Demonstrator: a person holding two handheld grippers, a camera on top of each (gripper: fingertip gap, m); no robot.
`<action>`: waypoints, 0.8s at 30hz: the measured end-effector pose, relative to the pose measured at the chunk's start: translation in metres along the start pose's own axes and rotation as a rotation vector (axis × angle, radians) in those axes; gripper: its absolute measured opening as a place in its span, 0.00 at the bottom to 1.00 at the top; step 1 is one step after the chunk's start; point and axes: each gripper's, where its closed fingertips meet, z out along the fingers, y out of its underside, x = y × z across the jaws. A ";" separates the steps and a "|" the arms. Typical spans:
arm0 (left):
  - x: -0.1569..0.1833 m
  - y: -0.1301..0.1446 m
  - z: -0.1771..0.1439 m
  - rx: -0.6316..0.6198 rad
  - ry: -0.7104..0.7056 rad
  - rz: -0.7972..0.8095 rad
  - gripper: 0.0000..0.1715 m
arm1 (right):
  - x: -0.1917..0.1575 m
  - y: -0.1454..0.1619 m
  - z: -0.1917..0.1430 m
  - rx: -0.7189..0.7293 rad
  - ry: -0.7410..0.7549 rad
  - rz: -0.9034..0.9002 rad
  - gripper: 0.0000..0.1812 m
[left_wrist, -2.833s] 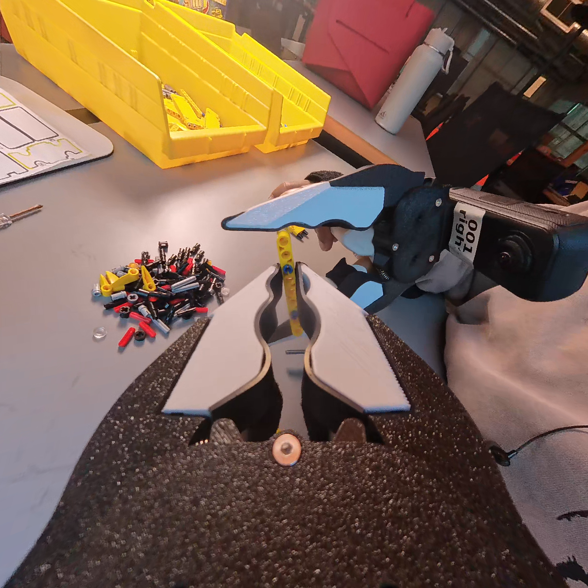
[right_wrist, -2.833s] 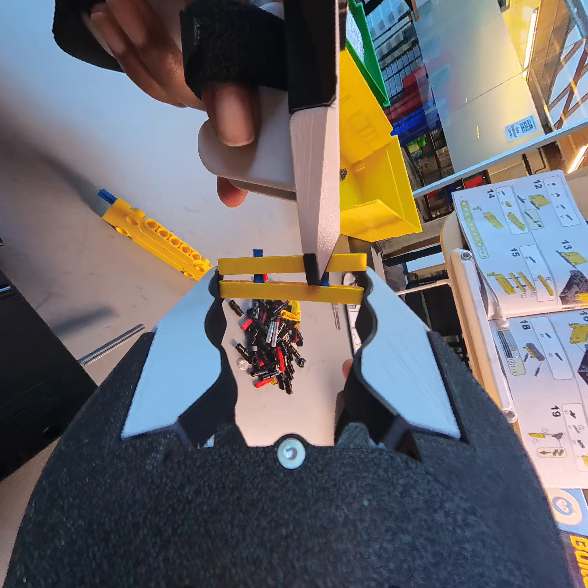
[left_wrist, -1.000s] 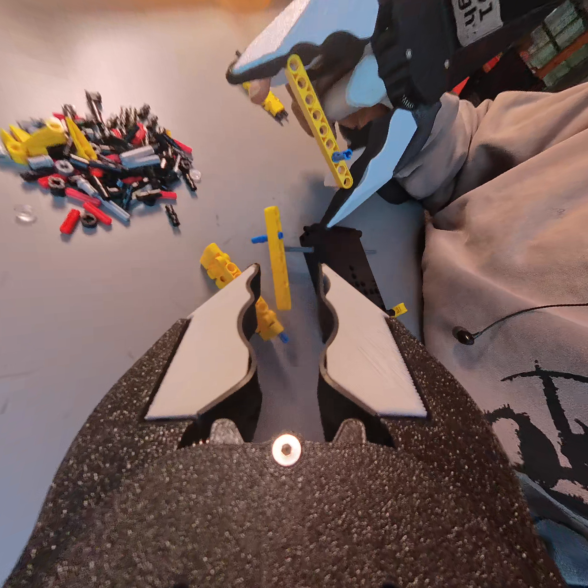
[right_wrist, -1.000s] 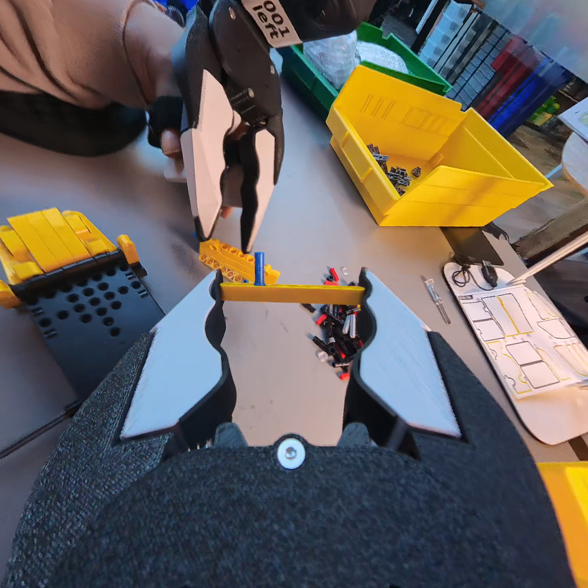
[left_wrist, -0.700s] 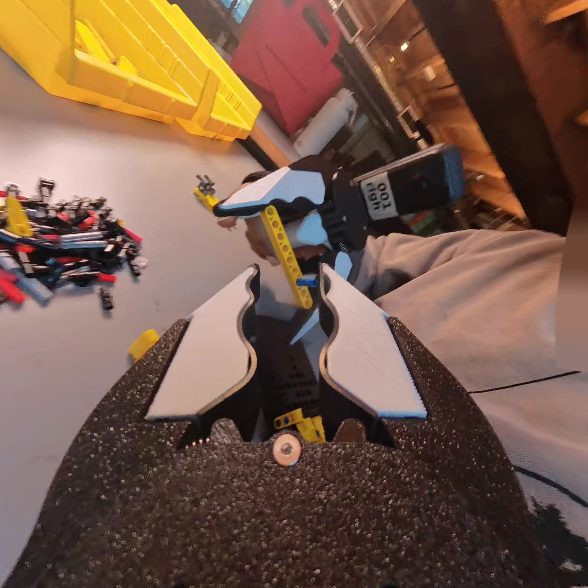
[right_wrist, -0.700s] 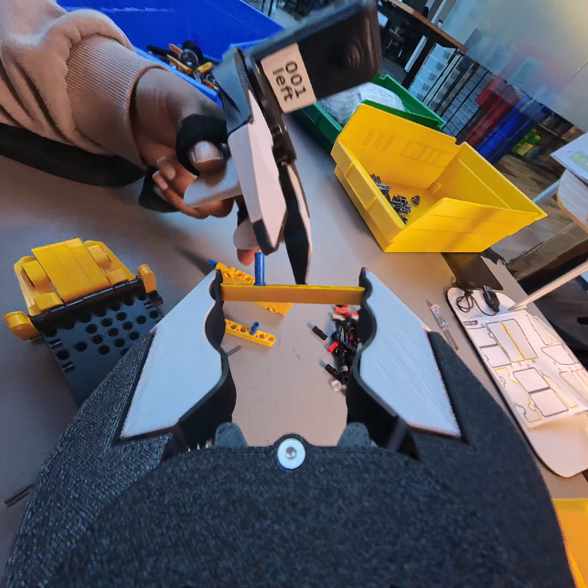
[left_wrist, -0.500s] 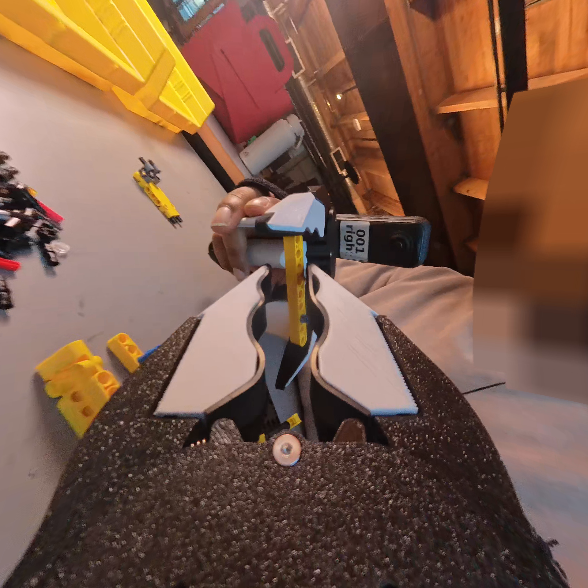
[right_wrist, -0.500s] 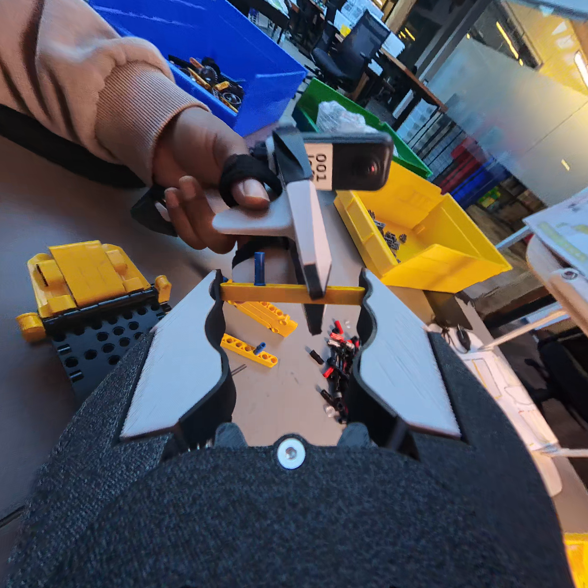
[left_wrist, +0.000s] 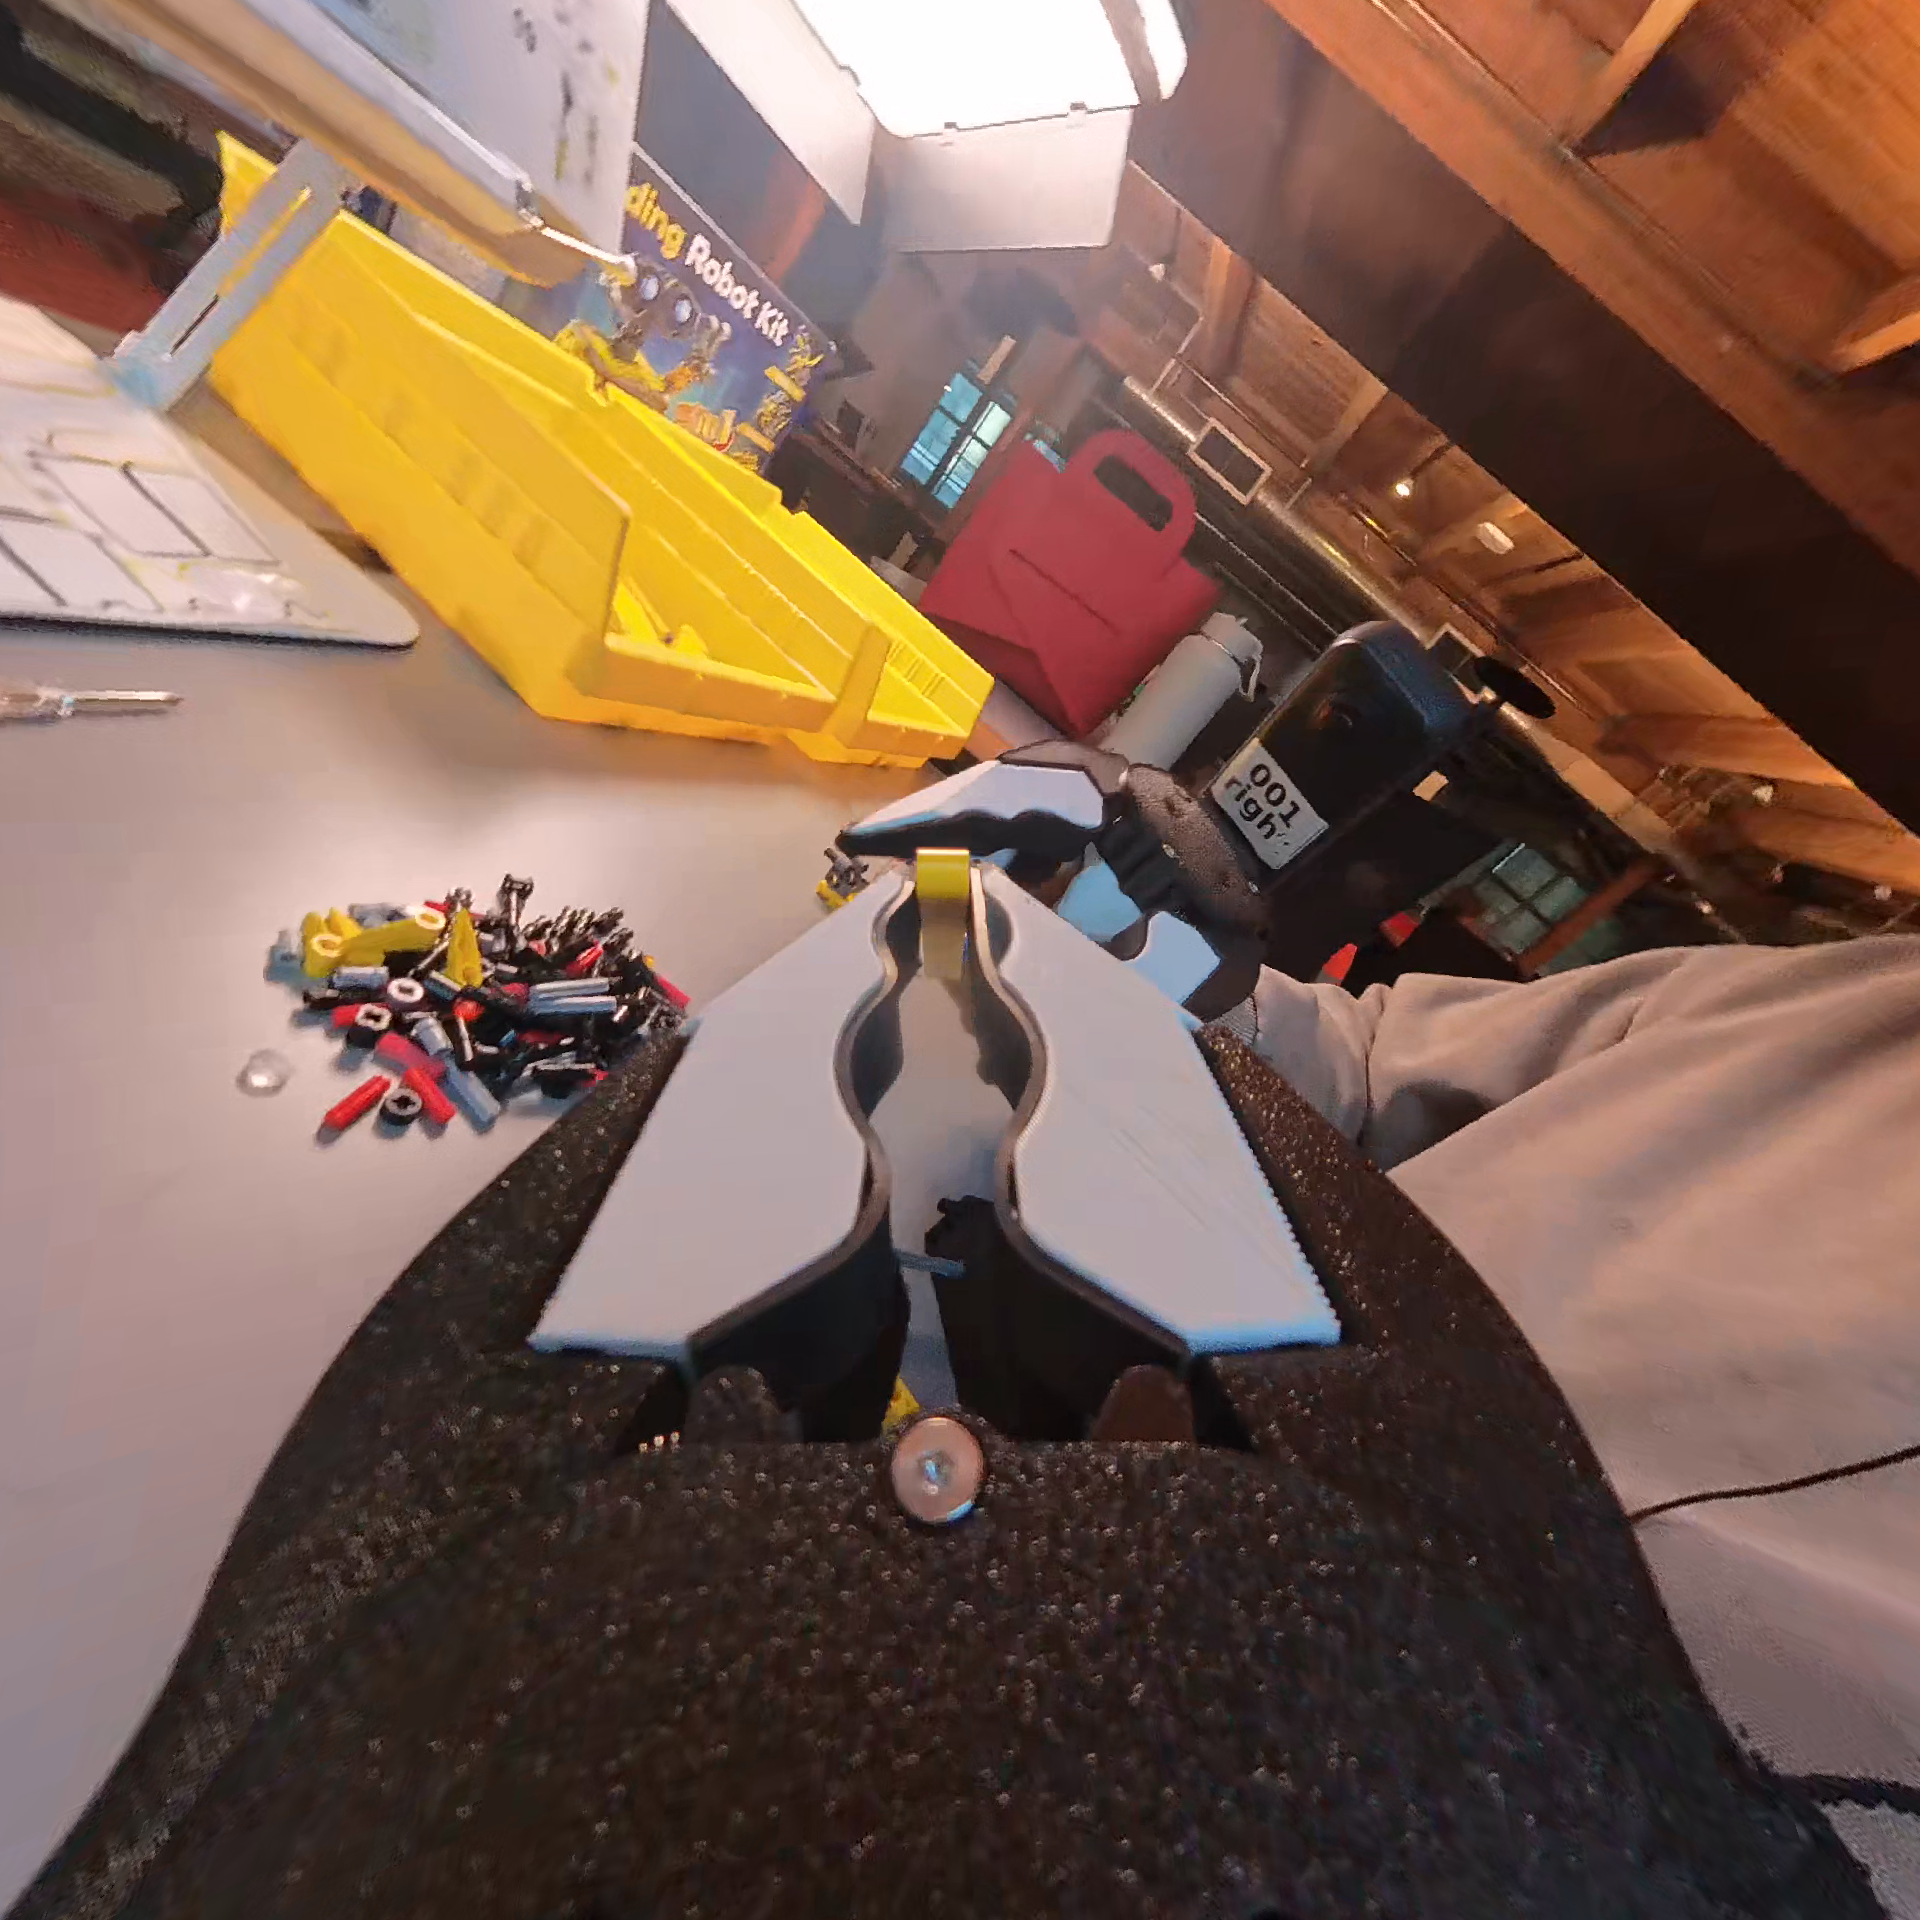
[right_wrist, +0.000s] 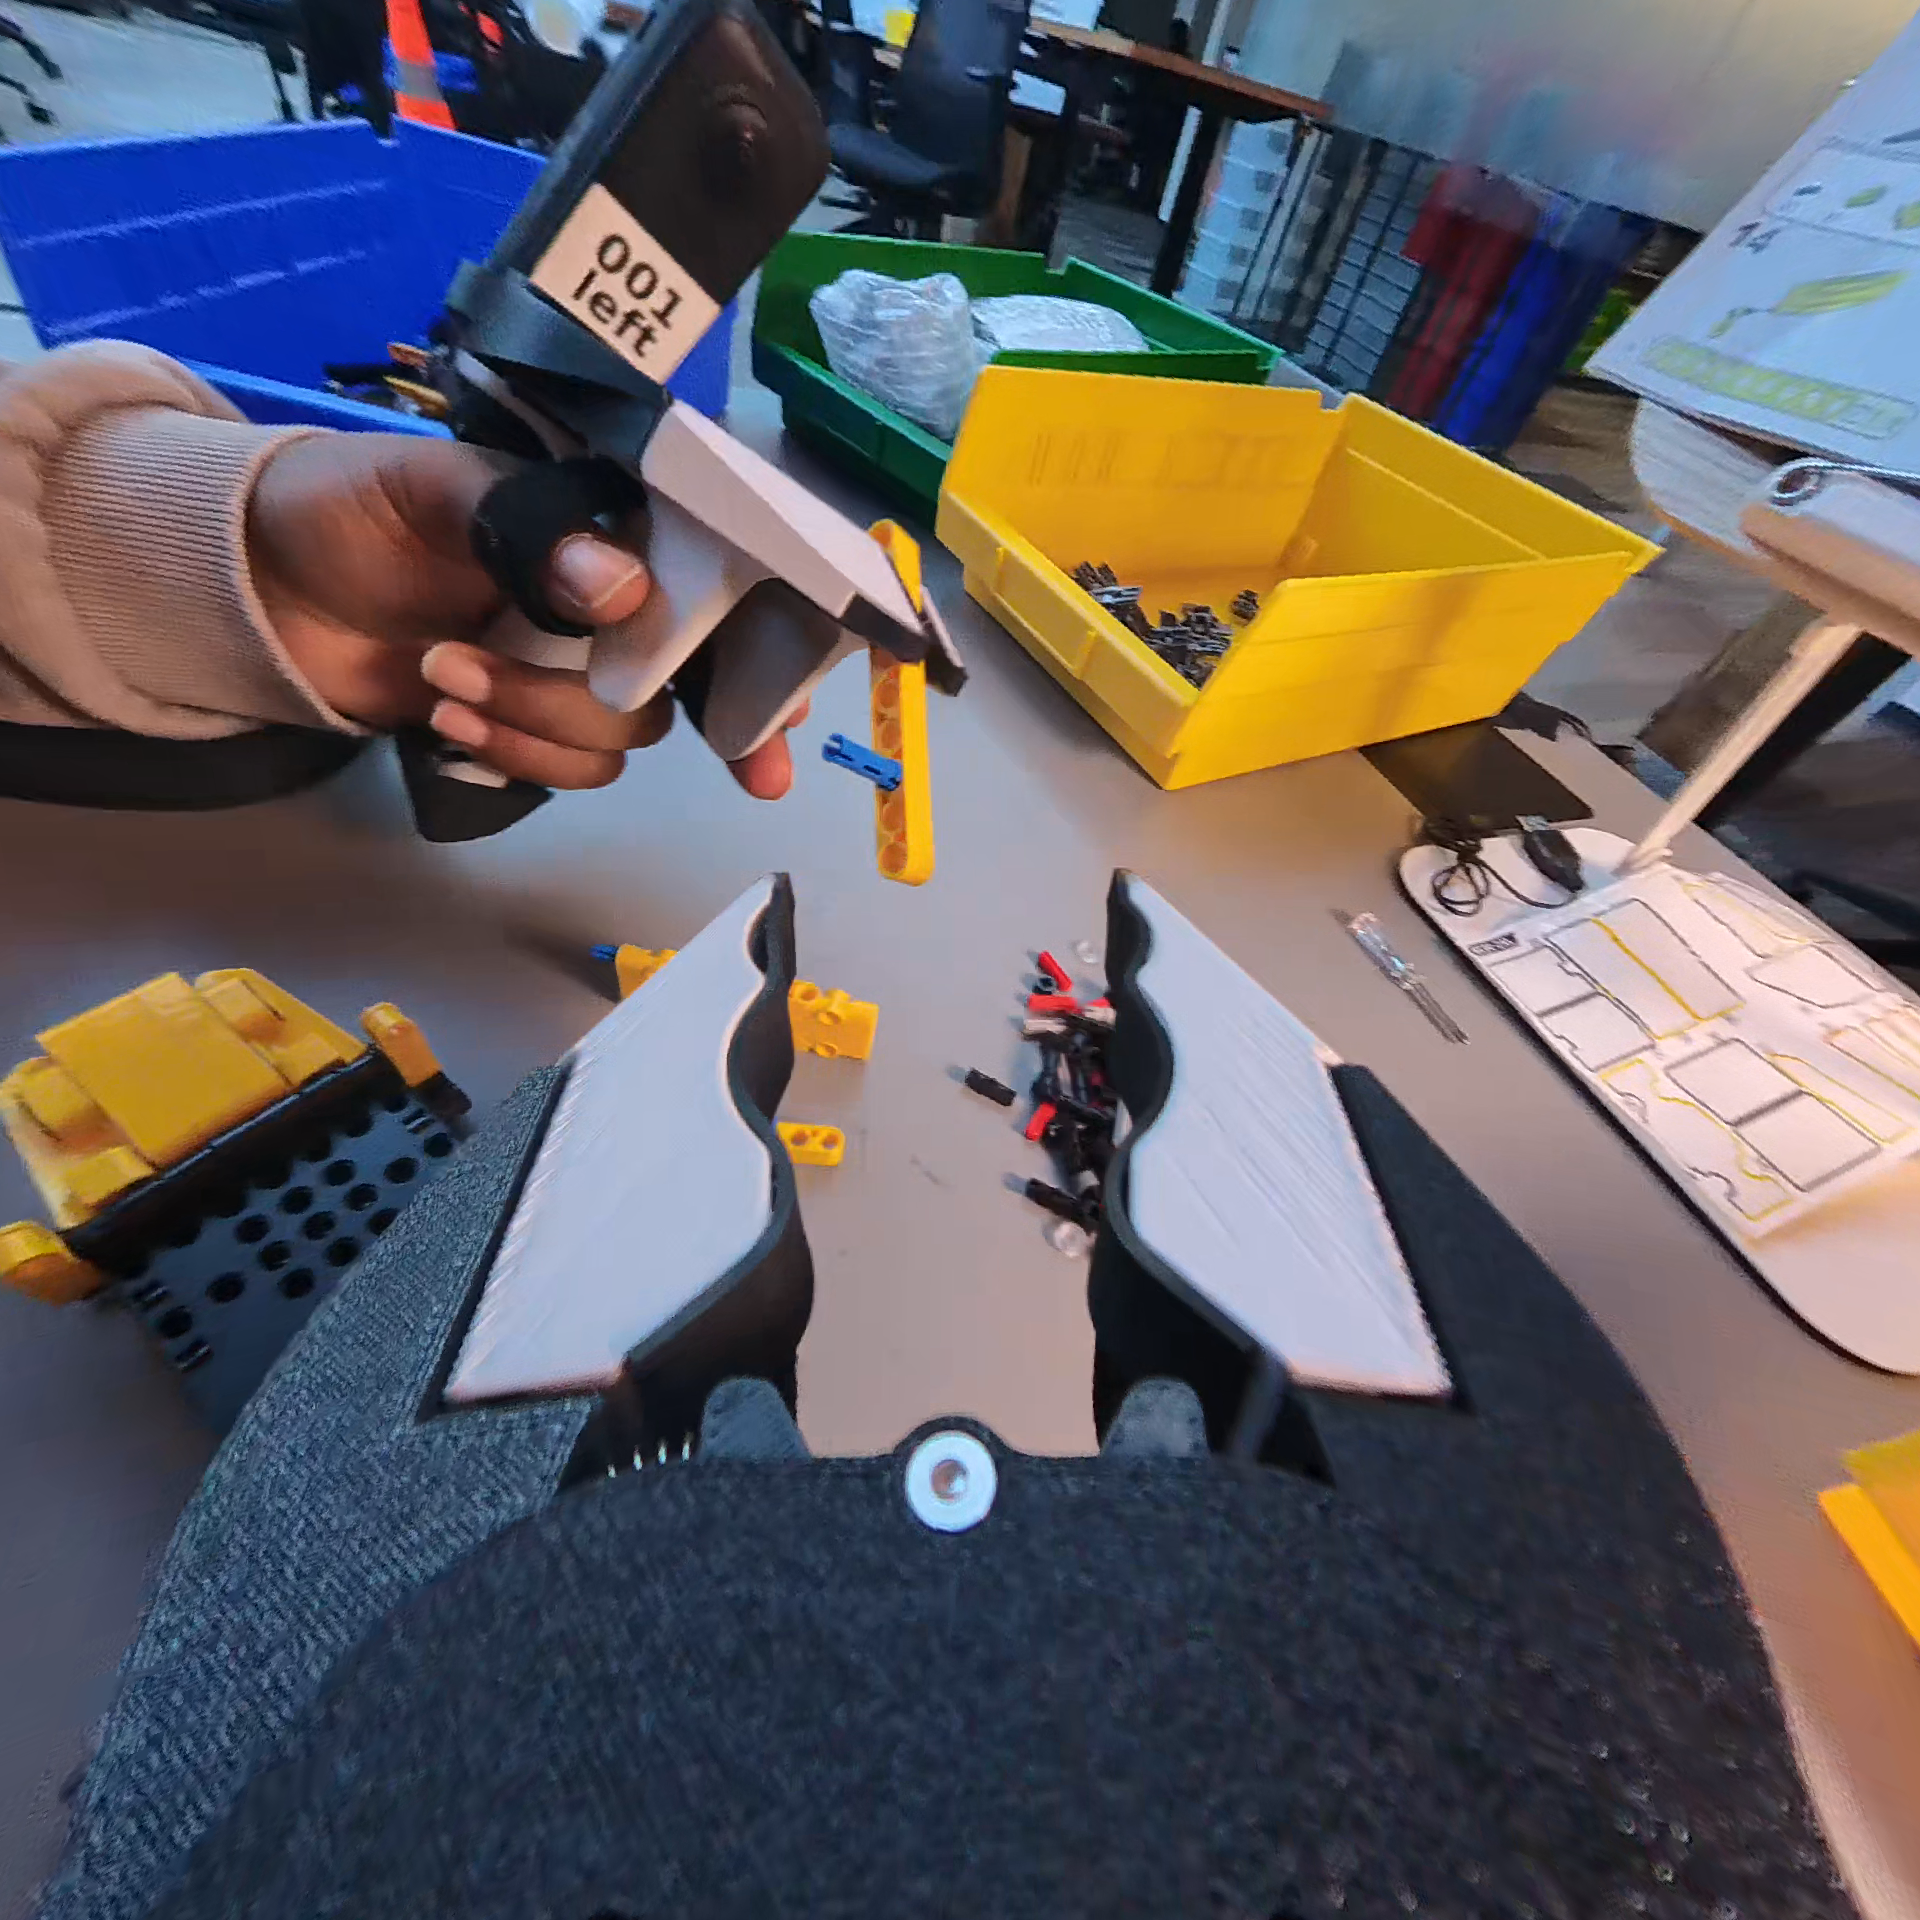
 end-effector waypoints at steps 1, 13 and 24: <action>0.006 -0.001 0.001 0.004 0.021 0.048 0.04 | -0.007 -0.002 0.001 0.014 -0.033 0.004 0.33; 0.061 0.011 0.005 -0.010 0.159 0.550 0.04 | -0.046 -0.043 -0.027 0.253 -0.353 0.098 0.14; 0.033 0.067 0.003 -0.448 0.160 0.164 0.14 | -0.048 -0.005 -0.023 -0.002 -0.118 -0.770 0.14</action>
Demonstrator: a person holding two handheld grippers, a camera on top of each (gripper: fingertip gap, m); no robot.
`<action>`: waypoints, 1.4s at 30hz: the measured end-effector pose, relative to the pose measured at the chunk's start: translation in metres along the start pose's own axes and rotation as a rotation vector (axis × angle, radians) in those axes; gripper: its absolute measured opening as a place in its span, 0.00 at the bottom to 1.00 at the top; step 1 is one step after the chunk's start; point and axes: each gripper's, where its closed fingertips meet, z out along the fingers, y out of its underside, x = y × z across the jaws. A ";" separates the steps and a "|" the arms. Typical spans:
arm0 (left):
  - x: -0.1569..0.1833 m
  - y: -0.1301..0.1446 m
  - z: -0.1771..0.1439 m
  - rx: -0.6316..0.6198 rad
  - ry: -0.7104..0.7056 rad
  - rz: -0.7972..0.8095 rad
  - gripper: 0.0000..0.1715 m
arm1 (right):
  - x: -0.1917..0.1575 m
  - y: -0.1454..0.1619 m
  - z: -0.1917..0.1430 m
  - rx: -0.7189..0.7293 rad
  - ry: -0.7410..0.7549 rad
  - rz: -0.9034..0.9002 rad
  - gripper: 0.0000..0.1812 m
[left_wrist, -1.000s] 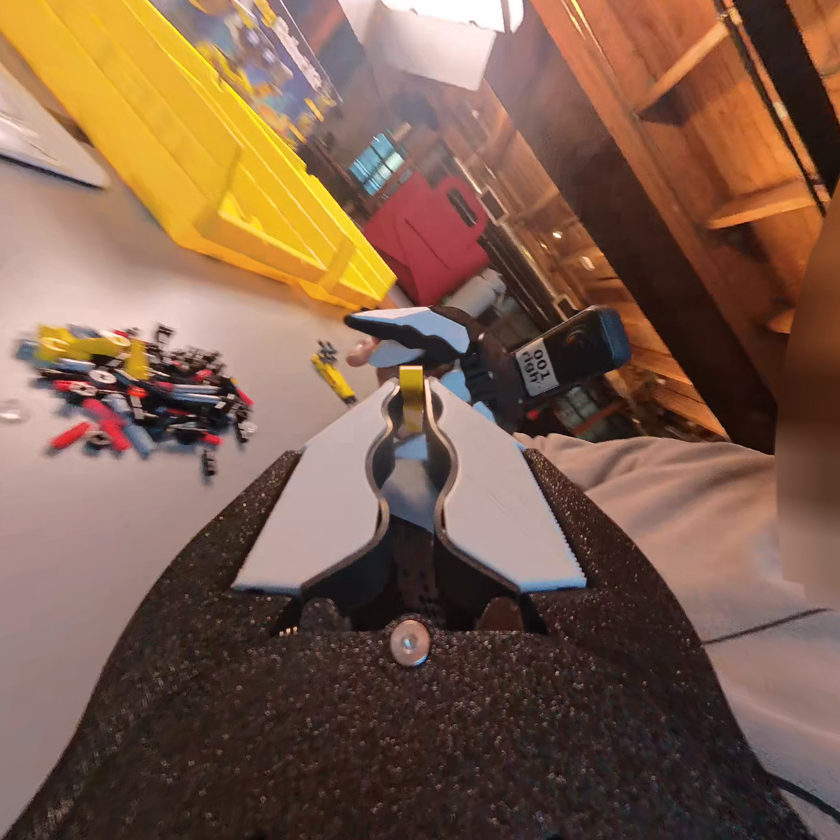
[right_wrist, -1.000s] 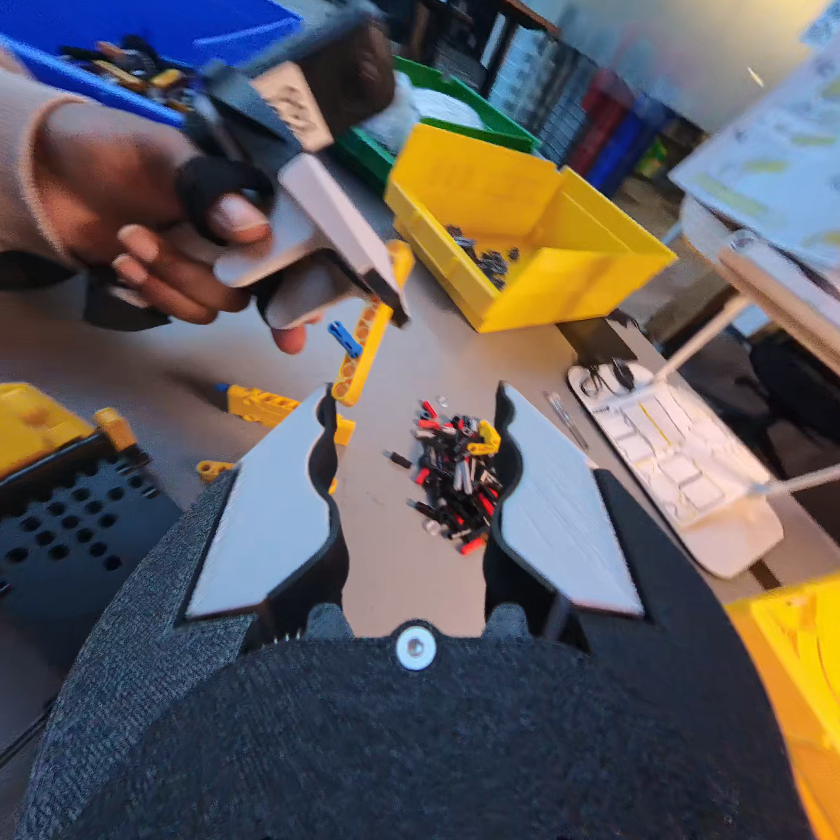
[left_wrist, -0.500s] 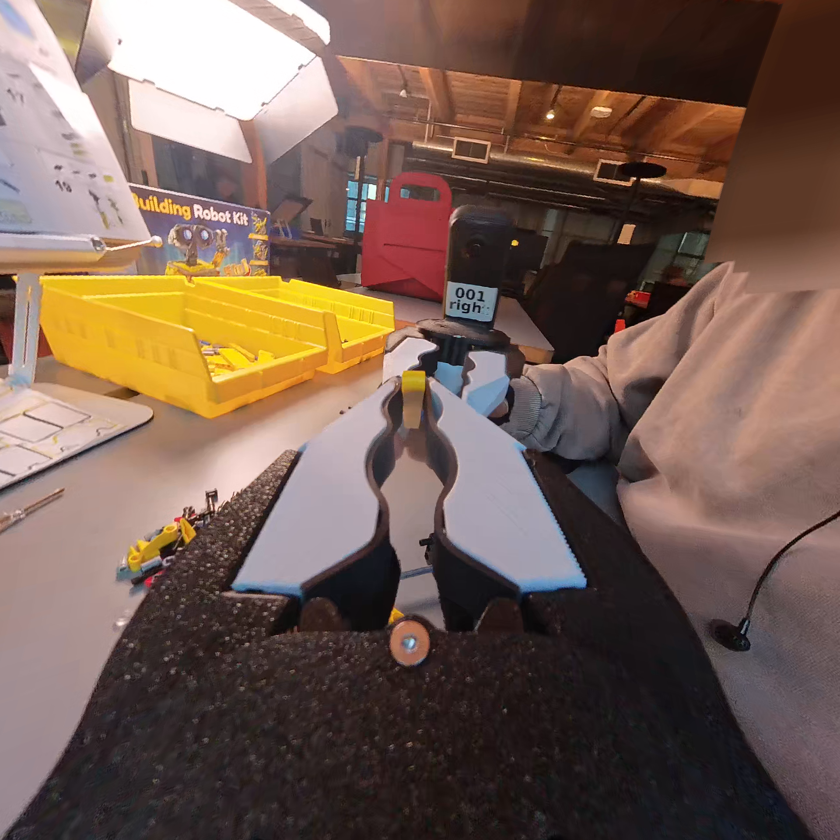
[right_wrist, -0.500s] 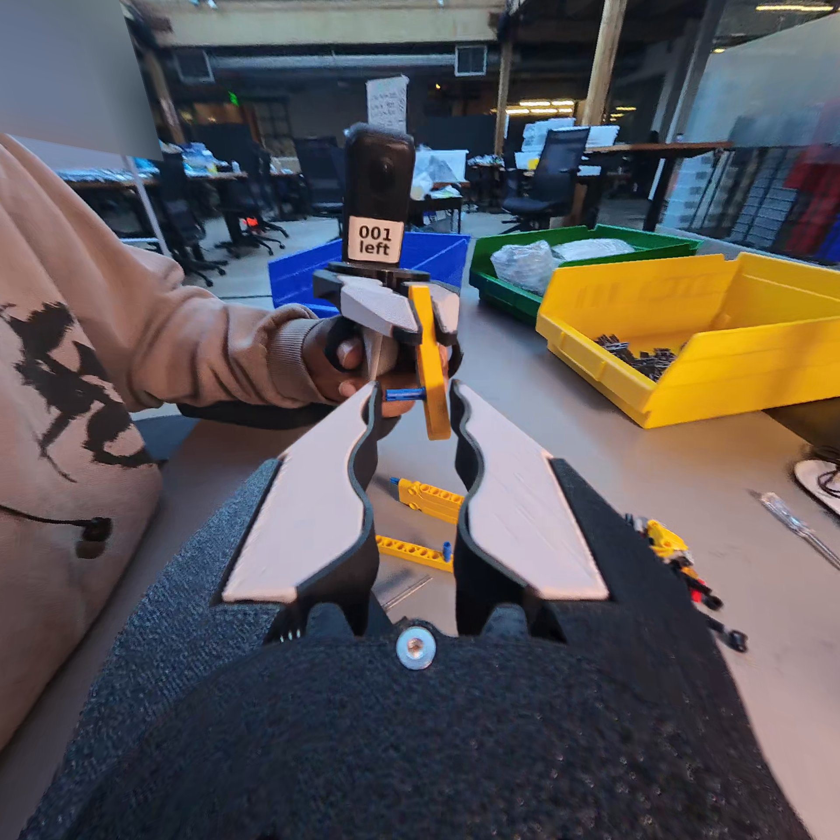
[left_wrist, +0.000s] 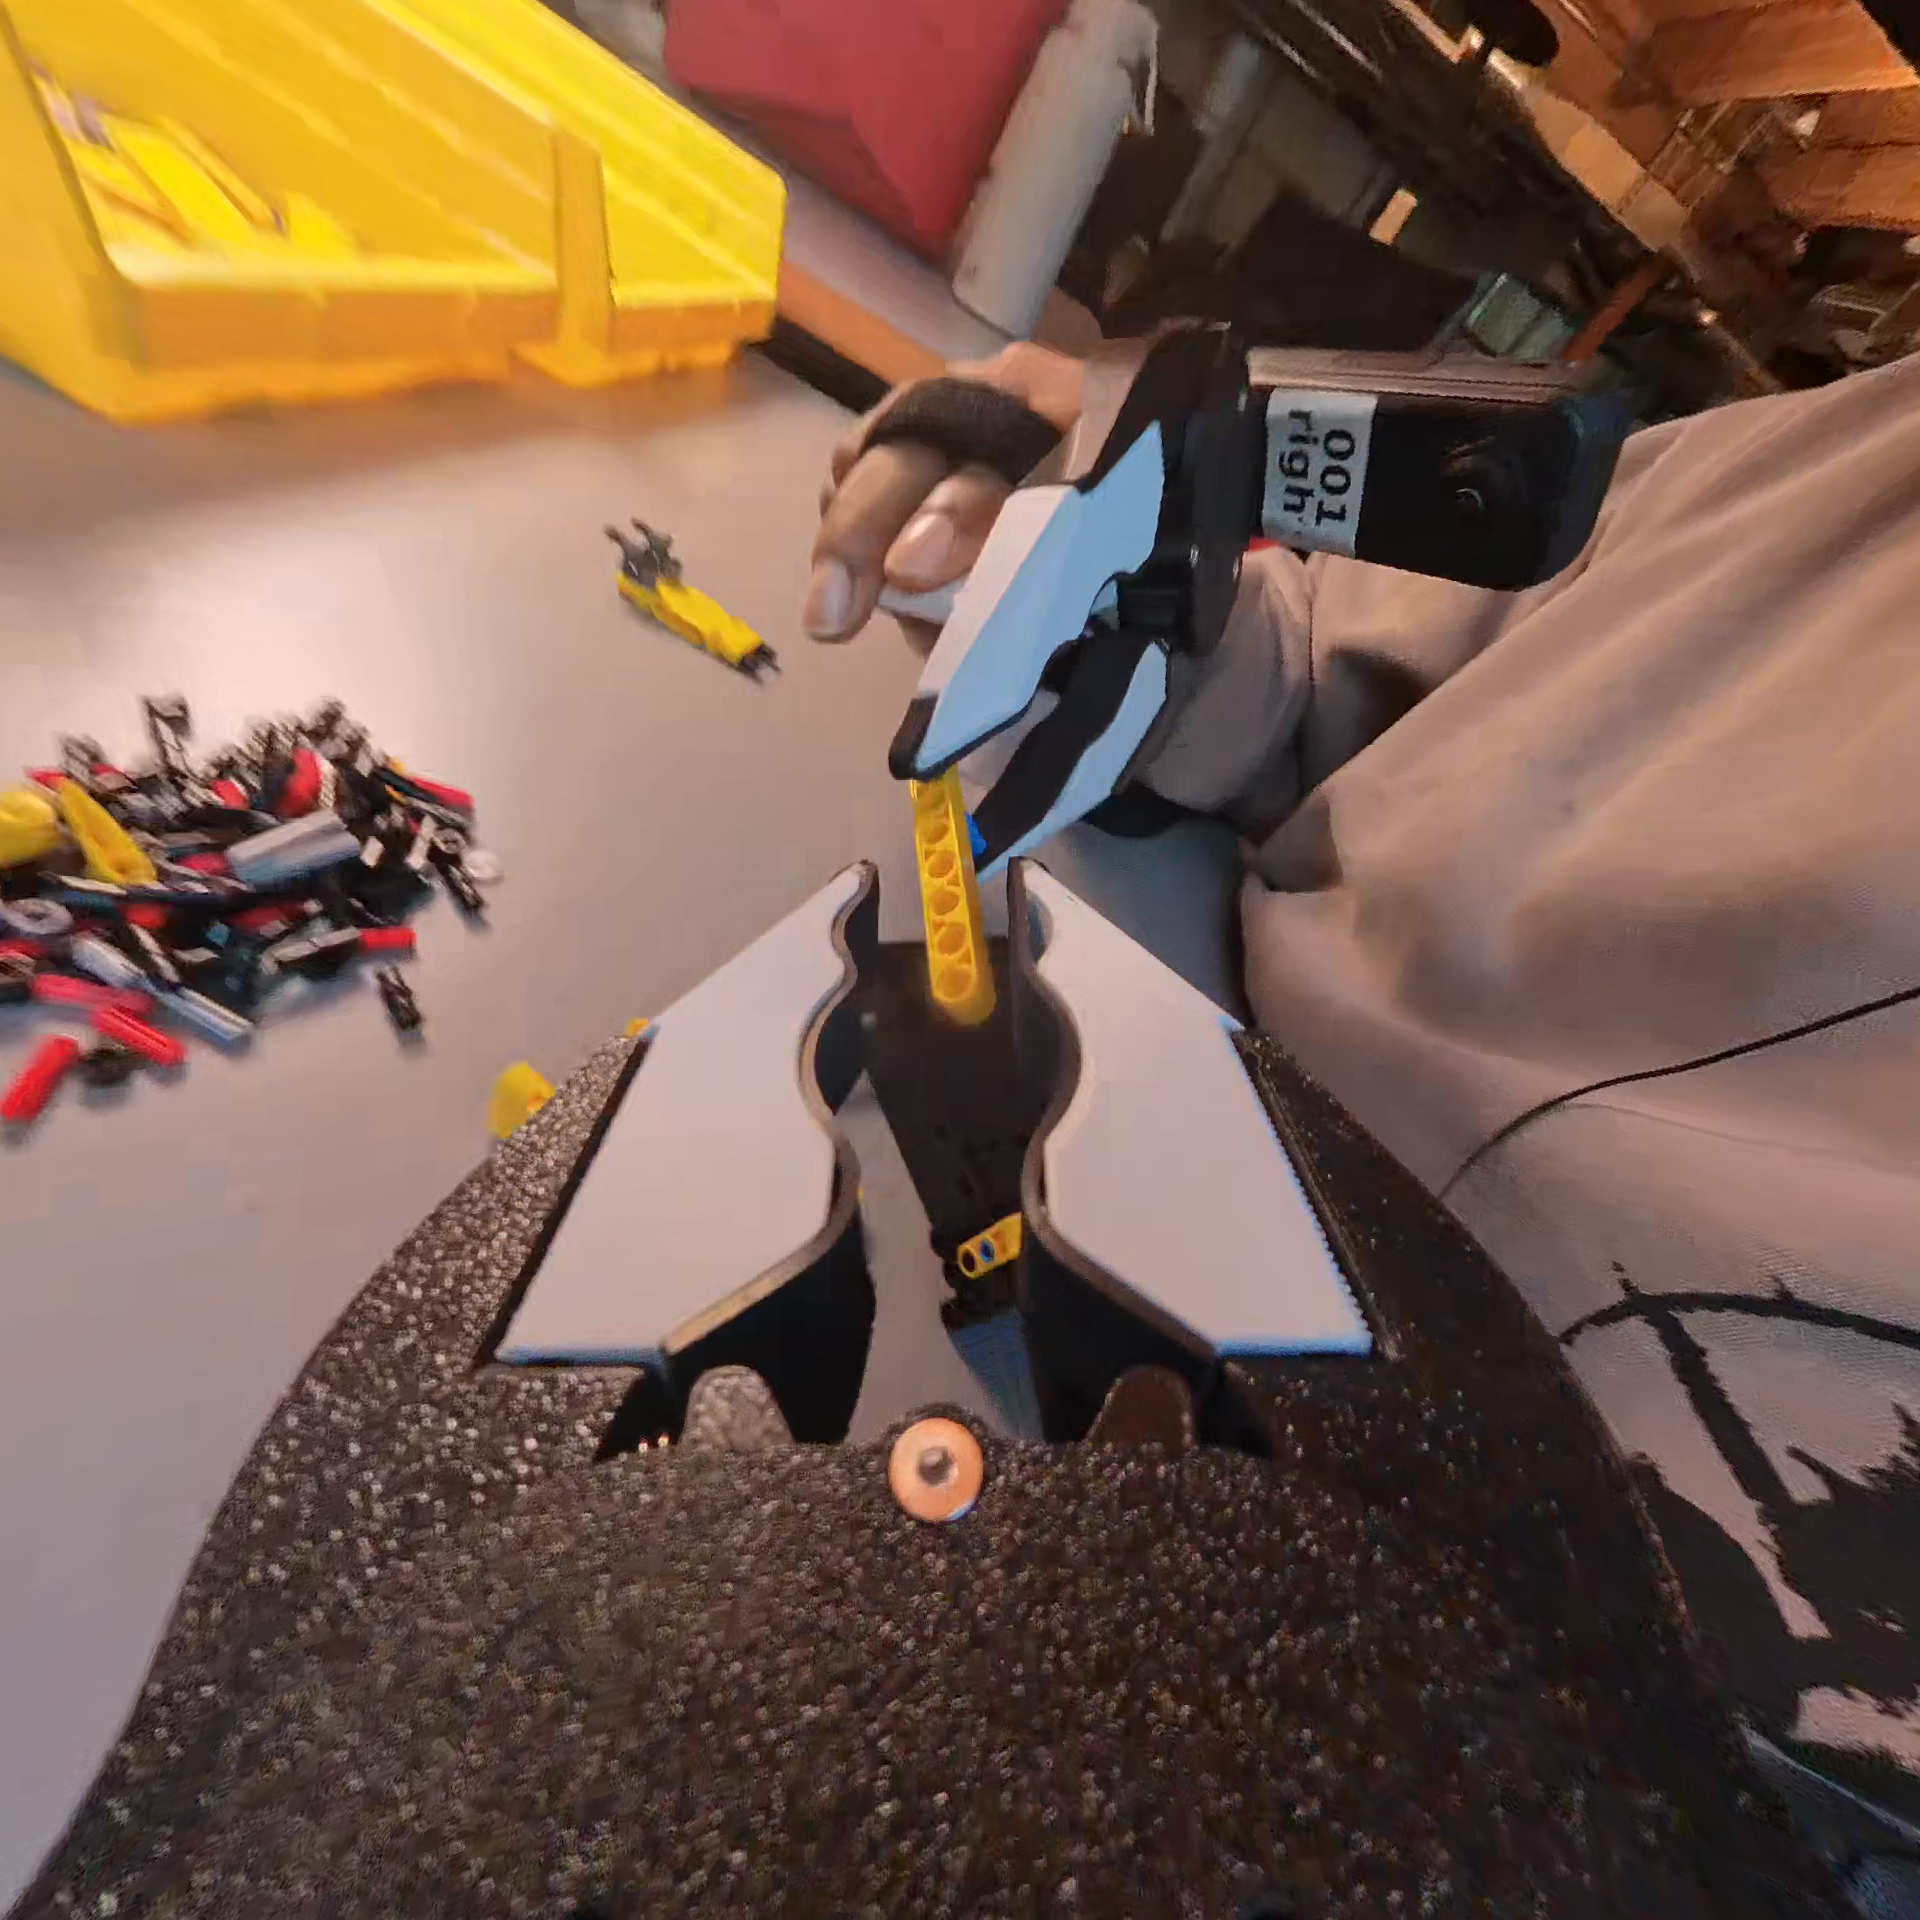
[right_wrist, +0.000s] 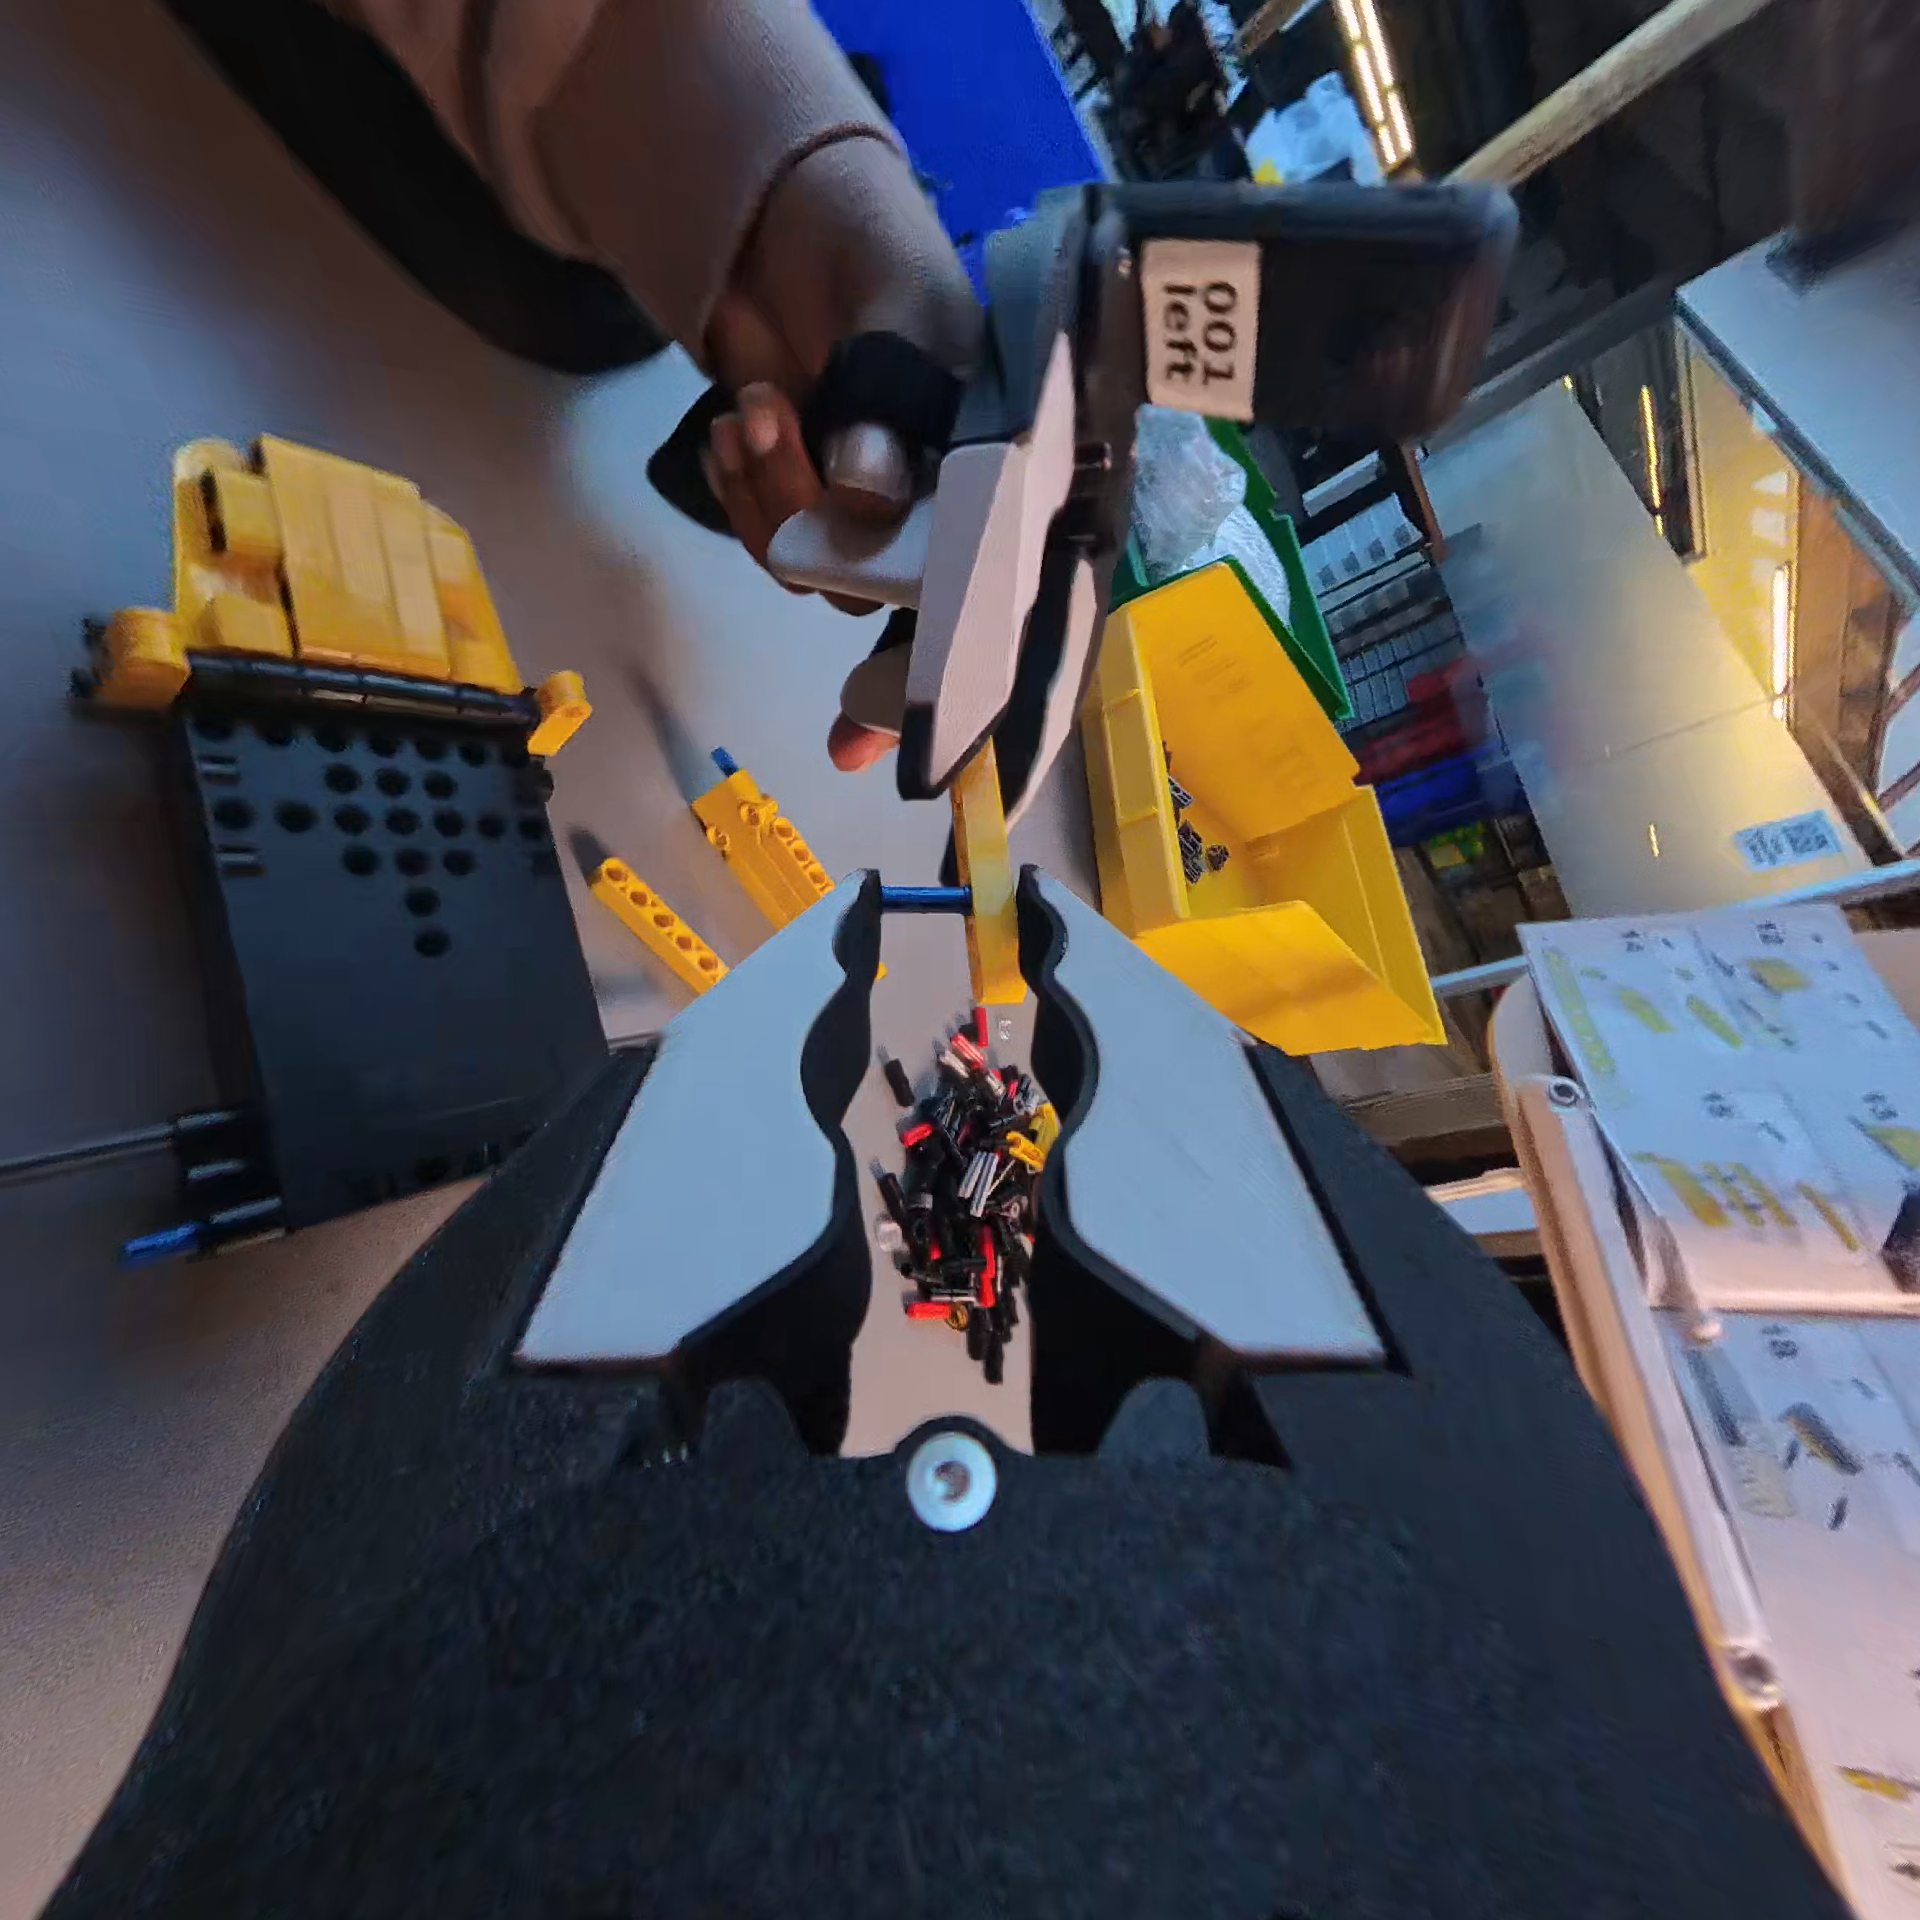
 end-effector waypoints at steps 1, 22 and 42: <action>0.000 0.007 0.004 -0.036 0.010 -0.042 0.11 | -0.005 0.001 0.000 -0.022 -0.019 -0.060 0.14; 0.022 -0.051 -0.016 0.363 -0.013 0.252 0.04 | 0.037 -0.027 -0.012 0.392 -0.168 0.978 0.12; 0.037 -0.037 -0.004 0.277 0.009 0.398 0.04 | 0.019 -0.036 -0.021 0.401 -0.320 0.904 0.05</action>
